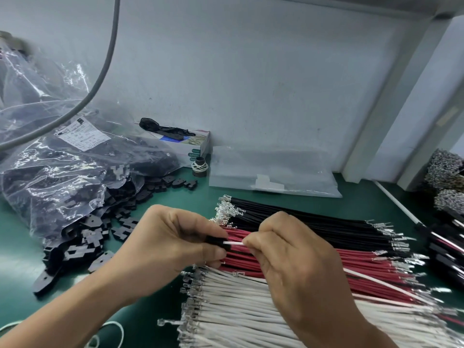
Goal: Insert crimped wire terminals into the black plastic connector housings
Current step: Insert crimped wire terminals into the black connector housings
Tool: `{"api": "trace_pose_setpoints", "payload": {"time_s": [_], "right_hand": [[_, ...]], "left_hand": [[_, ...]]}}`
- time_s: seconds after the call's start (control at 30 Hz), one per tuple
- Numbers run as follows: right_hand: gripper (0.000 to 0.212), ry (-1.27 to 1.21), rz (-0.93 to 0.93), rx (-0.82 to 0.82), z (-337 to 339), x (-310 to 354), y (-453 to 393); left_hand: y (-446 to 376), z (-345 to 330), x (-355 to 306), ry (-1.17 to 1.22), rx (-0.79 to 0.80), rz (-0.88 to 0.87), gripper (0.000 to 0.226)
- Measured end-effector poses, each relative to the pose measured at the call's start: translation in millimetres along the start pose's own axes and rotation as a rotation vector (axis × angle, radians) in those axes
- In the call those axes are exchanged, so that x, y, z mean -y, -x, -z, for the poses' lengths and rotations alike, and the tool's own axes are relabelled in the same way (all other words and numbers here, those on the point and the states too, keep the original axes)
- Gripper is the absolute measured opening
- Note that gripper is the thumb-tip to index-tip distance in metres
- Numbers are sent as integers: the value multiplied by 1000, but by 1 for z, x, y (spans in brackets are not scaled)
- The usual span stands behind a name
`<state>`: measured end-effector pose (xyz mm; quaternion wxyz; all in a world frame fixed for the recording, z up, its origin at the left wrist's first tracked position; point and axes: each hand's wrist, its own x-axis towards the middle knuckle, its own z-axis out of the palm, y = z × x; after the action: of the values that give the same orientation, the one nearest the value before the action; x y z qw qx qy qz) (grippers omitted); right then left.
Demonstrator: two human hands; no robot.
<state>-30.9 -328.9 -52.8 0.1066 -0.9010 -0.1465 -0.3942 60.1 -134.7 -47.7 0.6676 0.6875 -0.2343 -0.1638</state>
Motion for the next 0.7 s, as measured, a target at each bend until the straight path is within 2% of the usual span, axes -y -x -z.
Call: {"api": "trace_pose_setpoints", "payload": {"time_s": [0.2,0.37,0.5,0.7], "right_hand": [[15,-129,-167,35,2,-2,0],[19,-144,-105,25,0,3,0],[13,-183,-85,-4,-3,4,0],[17,-168,-44,-34,-1,4,-1]], "left_hand": [[0,-4,-2,32,-20,-30,27],[1,-2,-3,-55,5,-47,28],[2,1,-3,-102,12,-91,26],[2,-1,-4,-75,23,-150,25]]}}
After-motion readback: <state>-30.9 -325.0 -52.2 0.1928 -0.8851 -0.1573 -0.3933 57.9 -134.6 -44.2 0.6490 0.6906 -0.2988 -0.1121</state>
